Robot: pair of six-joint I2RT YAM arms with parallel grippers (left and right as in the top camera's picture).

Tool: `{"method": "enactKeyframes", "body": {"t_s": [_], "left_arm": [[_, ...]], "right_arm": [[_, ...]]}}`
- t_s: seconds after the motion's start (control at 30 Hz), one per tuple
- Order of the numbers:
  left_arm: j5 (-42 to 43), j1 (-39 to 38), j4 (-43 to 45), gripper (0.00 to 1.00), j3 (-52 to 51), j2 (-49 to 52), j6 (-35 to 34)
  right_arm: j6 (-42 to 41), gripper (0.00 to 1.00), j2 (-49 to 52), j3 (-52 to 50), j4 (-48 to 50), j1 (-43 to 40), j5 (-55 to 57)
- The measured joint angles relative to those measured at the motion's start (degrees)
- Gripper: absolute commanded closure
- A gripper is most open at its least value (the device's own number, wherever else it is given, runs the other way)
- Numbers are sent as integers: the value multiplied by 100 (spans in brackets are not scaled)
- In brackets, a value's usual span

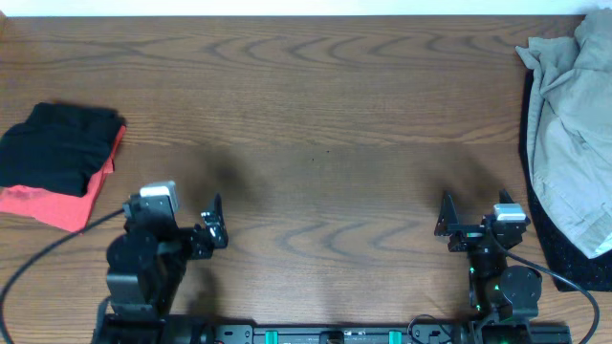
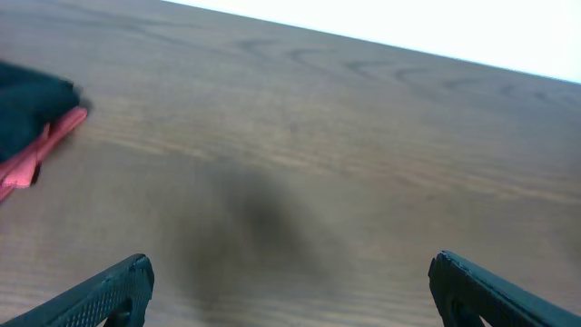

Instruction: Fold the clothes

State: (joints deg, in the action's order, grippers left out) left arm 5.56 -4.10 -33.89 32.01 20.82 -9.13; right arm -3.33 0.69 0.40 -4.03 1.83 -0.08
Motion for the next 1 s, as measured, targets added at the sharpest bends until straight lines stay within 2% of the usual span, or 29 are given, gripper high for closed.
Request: {"method": "enactKeyframes", "body": {"t_s": [0.2,0.33,0.43,0.5,0.67,1.0], "left_arm": [[-151,0,894,2,-1462,-1139,15],[-284,0,2055,2,-2396,-1777,17],[-356,0,3045,2,-2922,-1978,149],[-407,0,3390,2,-3108,-2011,330],[-424,0,3346,2,-3152,-2020,798],[-404,0,3244,2,-3099,-2020,789]], "right_arm": [[4,1,0,0,2,0,-13],[13,1,0,0,2,0,-13],[15,1,0,0,0,0,-13],[15,1,0,0,0,0,-13],[15,1,0,0,2,0,-13],[15,1,0,0,2,0,-13]]}}
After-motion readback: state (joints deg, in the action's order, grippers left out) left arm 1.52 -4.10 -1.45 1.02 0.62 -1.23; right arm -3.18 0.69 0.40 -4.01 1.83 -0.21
